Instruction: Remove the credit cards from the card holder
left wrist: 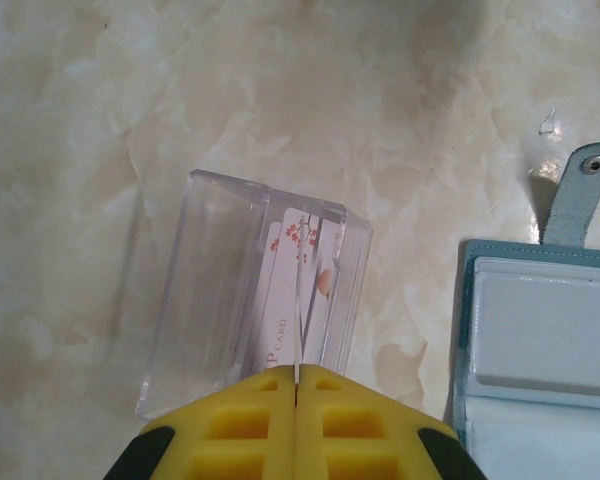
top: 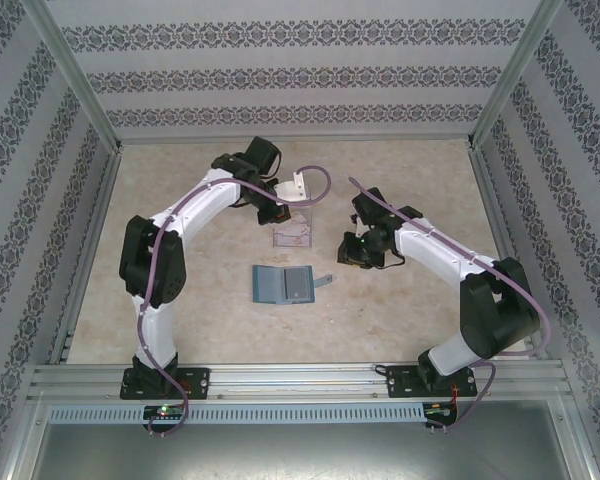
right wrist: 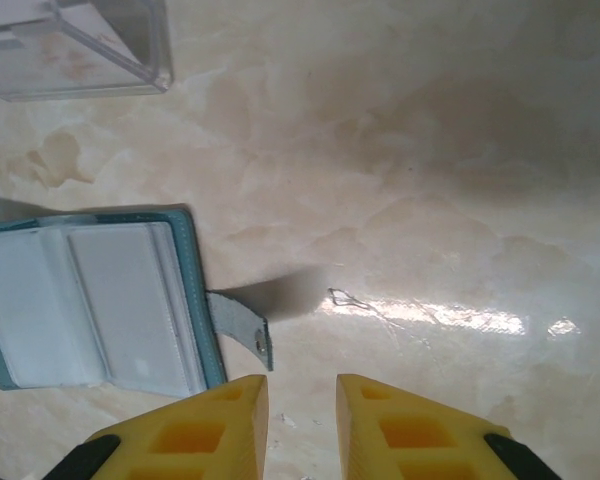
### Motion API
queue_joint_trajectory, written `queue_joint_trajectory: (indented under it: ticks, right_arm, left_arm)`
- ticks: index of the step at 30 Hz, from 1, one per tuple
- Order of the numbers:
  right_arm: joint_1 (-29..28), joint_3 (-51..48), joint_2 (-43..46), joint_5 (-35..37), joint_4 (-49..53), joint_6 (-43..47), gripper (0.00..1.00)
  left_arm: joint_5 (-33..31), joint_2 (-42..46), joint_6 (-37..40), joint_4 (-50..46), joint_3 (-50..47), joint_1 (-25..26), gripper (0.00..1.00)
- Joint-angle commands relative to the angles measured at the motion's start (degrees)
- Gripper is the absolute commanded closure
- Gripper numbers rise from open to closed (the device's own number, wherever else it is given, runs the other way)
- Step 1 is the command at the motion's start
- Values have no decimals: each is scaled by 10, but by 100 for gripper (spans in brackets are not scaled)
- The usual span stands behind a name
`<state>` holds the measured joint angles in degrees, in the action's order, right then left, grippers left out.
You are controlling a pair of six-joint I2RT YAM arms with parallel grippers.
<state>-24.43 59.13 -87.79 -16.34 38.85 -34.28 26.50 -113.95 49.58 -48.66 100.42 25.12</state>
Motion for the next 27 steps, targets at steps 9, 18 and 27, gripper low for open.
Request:
queue_joint_trajectory:
  ticks: [9,18,27]
  right_arm:
    - [21,-20,23,10,6,2,75]
    - [24,-20,18,6,3,3,75]
    - [25,-20,13,3,0,4,75]
  left_arm:
    - [-16,-59,46,-73,57,16,100]
    - [-39,-88,73,-123,76,26,100]
    - [-60,-124,82,-172,112,37,100]
